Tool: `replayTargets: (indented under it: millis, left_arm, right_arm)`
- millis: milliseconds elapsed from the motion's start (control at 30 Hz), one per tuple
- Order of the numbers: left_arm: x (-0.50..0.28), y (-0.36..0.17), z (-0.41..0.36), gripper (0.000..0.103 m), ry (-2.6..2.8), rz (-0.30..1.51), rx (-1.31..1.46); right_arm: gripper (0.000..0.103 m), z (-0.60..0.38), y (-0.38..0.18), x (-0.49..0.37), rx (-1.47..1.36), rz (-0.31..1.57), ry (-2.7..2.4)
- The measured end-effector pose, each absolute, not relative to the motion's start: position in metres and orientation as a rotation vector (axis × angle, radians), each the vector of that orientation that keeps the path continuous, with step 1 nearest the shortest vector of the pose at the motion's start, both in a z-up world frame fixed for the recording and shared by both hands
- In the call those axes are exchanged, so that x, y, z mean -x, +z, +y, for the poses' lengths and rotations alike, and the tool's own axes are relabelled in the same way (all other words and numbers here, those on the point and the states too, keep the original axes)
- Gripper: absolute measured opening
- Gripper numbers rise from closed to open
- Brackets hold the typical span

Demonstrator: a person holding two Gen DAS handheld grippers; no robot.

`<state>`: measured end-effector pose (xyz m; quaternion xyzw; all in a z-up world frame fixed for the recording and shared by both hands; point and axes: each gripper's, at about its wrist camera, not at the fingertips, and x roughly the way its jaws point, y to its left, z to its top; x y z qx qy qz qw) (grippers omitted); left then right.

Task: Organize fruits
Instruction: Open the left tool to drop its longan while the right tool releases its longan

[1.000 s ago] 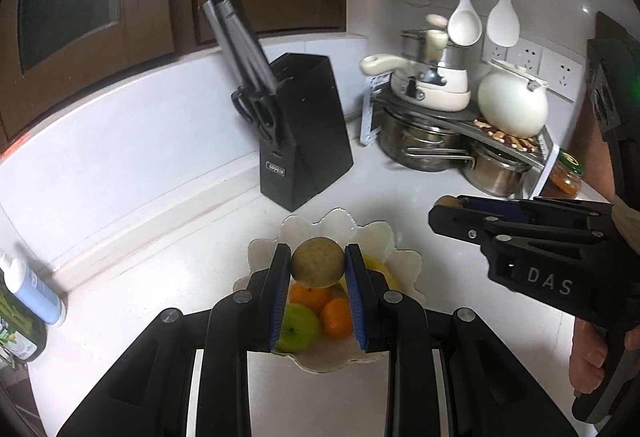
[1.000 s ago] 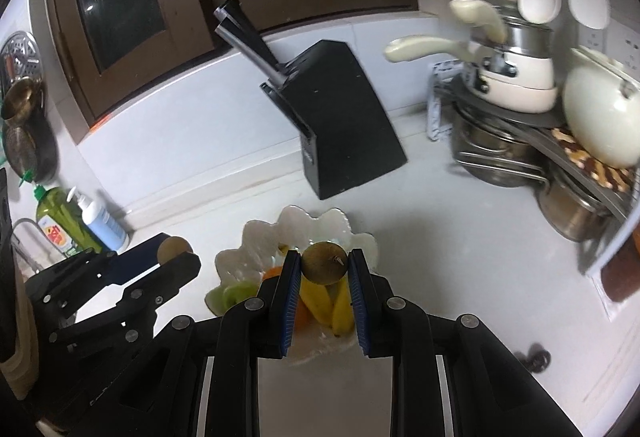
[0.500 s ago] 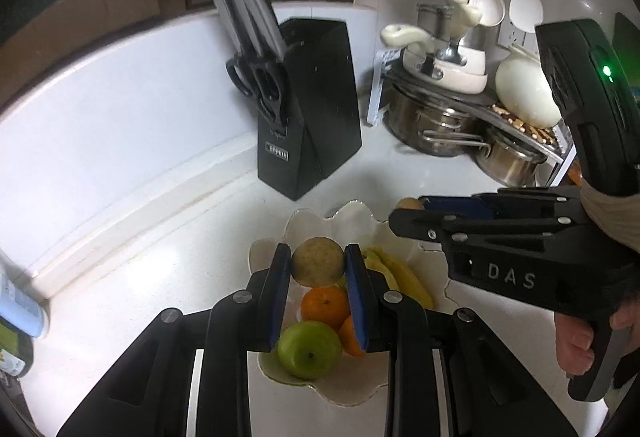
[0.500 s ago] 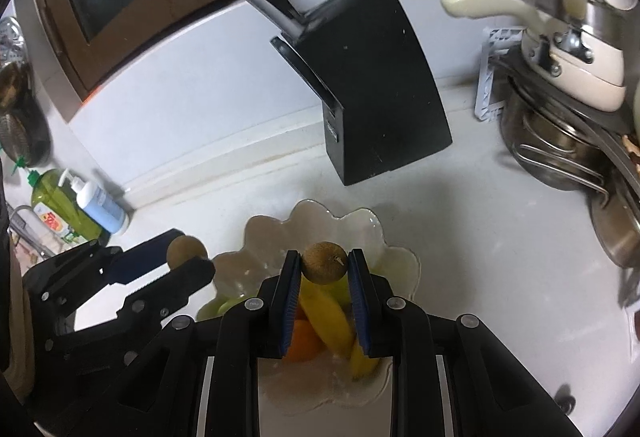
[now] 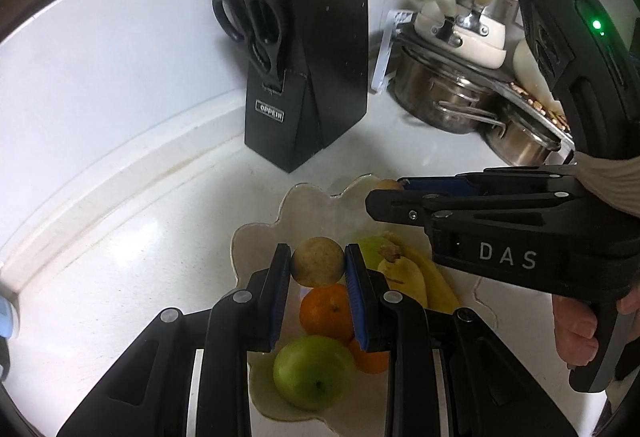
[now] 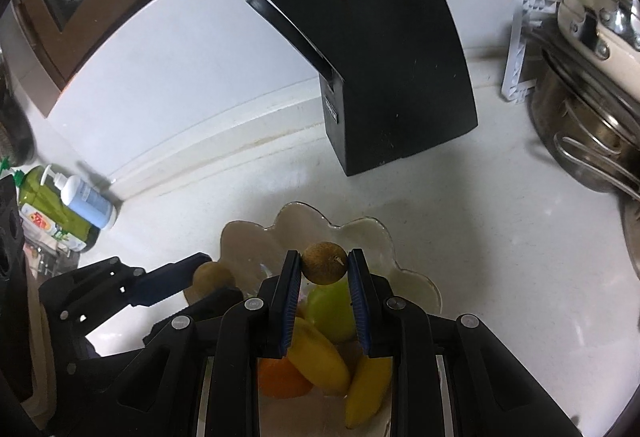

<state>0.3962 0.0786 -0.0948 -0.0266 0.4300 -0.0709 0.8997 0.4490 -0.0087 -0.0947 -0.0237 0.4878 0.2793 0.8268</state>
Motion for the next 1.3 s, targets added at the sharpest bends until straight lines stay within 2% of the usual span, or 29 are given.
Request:
replayTargets:
  millis: [267,333,400,533,867,967,1233,1300]
  left_arm:
    - [-0.408,-0.11,0.077,0.03,-0.14,0.945,0.047]
    - [-0.409,-0.111,0.078,0.04,-0.126,0.951,0.046]
    - [-0.408,-0.11,0.079,0.044,-0.122,0.948,0.047]
    - [-0.4,-0.103,0.079,0.056,-0.084,0.918,0.031]
    - [-0.369,-0.065,0.077,0.059,0.01,0.819,-0.019]
    - [-0.36,-0.052,0.071,0.061,0.012,0.79,-0.024]
    - [-0.341,-0.028,0.046,0.073,0.017,0.713,-0.073]
    - [-0.338,-0.024,0.039,0.074,0.003,0.701,-0.075]
  right_arm:
    - [0.026,-0.009,-0.105,-0.458,0.035,1.06,0.589]
    - [0.026,-0.01,-0.106,-0.459,0.038,1.063,0.584]
    - [0.03,-0.01,-0.106,-0.459,0.039,1.07,0.582]
    - [0.03,-0.012,-0.103,-0.457,0.038,1.064,0.565]
    - [0.031,-0.034,-0.068,-0.423,0.063,0.922,0.451]
    - [0.037,-0.044,-0.058,-0.412,0.057,0.885,0.432]
    - [0.037,-0.075,-0.033,-0.379,0.041,0.802,0.348]
    - [0.046,-0.084,-0.028,-0.37,0.035,0.789,0.316]
